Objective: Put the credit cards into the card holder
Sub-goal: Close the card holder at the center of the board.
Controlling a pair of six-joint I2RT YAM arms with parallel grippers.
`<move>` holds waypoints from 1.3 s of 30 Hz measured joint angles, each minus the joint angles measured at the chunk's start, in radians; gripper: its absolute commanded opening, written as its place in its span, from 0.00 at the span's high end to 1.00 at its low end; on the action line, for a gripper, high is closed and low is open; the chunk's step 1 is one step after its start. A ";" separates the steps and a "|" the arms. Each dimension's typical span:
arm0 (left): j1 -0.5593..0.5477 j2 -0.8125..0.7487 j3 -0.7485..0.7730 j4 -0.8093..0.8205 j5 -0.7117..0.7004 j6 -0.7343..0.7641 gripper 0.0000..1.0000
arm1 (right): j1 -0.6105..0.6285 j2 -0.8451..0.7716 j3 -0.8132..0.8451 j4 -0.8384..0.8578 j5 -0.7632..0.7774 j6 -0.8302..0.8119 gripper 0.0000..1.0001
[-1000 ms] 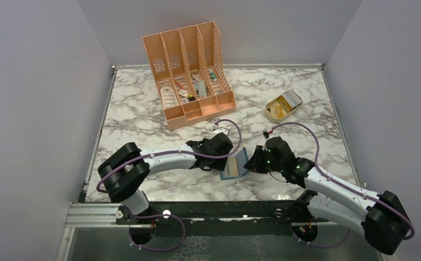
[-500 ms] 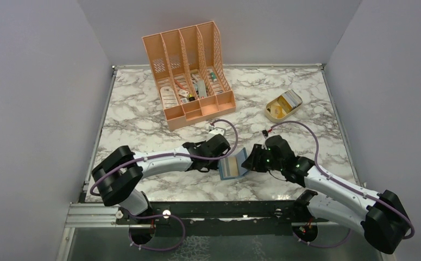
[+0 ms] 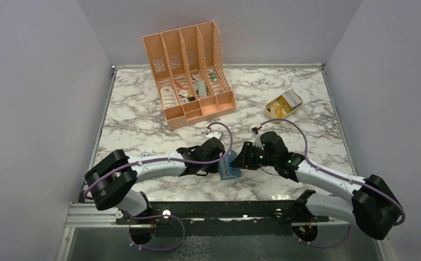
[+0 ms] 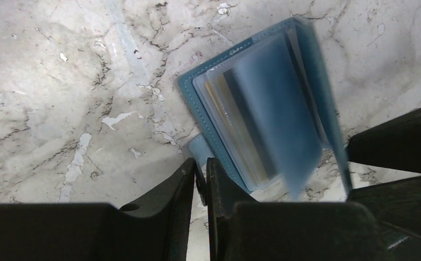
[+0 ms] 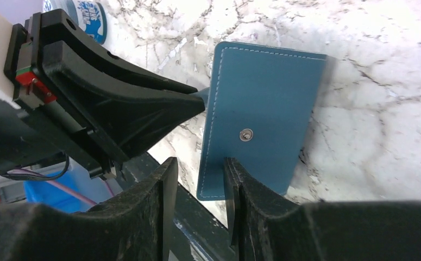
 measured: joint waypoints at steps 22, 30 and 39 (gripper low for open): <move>0.011 -0.047 -0.027 0.052 0.035 -0.058 0.83 | 0.001 0.256 0.065 0.076 -0.043 -0.053 0.74; 0.012 -0.047 -0.027 0.064 0.074 -0.076 0.79 | 0.005 0.338 0.106 0.058 0.002 -0.075 0.79; 0.014 -0.035 -0.023 0.108 0.146 -0.103 0.65 | 0.029 0.344 0.118 0.047 0.041 -0.081 0.79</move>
